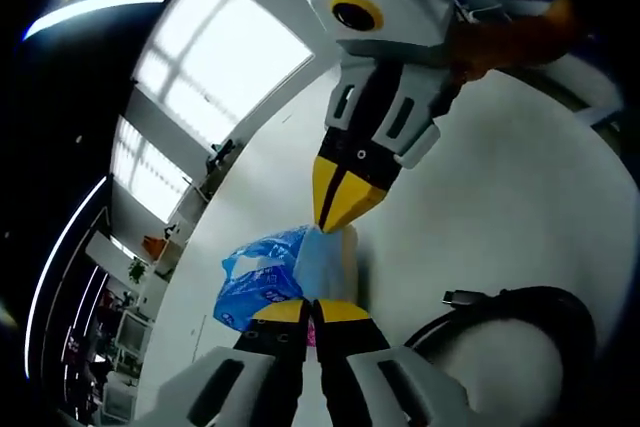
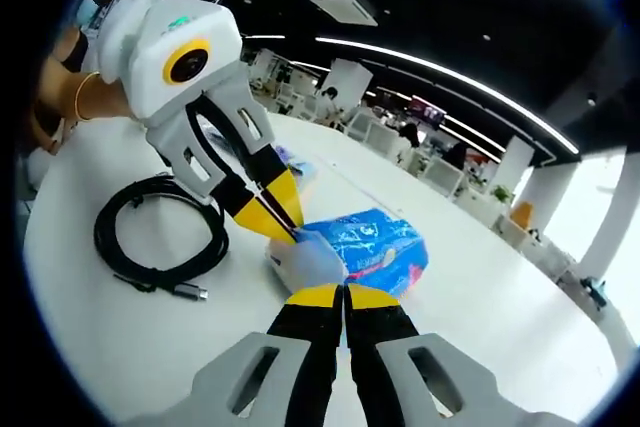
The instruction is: Arrange the tabletop items into an orderly group along one side of the table until the central work area is clear of visible clutter.
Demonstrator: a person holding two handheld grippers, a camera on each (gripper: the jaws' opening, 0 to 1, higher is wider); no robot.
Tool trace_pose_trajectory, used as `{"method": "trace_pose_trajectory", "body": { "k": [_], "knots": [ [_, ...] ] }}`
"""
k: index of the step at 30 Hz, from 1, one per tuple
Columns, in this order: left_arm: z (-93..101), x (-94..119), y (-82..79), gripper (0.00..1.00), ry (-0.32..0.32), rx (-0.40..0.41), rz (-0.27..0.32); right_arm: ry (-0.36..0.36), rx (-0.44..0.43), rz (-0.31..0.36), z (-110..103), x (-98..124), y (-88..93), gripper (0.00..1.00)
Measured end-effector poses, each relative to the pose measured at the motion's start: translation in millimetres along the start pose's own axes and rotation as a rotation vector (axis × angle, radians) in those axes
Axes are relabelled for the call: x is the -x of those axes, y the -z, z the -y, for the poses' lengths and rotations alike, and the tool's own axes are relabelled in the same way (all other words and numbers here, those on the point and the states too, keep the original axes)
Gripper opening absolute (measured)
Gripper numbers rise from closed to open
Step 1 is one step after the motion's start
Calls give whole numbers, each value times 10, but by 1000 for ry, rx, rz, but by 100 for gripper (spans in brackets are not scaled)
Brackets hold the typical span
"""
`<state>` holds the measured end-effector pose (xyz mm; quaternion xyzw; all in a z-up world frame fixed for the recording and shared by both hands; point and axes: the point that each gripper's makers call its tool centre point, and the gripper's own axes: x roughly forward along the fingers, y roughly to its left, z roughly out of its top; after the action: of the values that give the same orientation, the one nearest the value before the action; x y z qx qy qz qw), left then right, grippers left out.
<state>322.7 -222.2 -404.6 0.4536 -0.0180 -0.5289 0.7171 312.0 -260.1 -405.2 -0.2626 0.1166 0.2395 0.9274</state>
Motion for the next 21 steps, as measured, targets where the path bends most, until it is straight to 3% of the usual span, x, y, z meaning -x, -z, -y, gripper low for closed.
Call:
{"method": "trace_pose_trajectory", "body": {
  "k": [15,21],
  "knots": [
    [32,50,-19,10,51,35,24,12,-18,-4,9,4,93,0],
    [-77,128,-30,13,46,101,46,12,-24,-5,9,10,107,0]
  ]
}}
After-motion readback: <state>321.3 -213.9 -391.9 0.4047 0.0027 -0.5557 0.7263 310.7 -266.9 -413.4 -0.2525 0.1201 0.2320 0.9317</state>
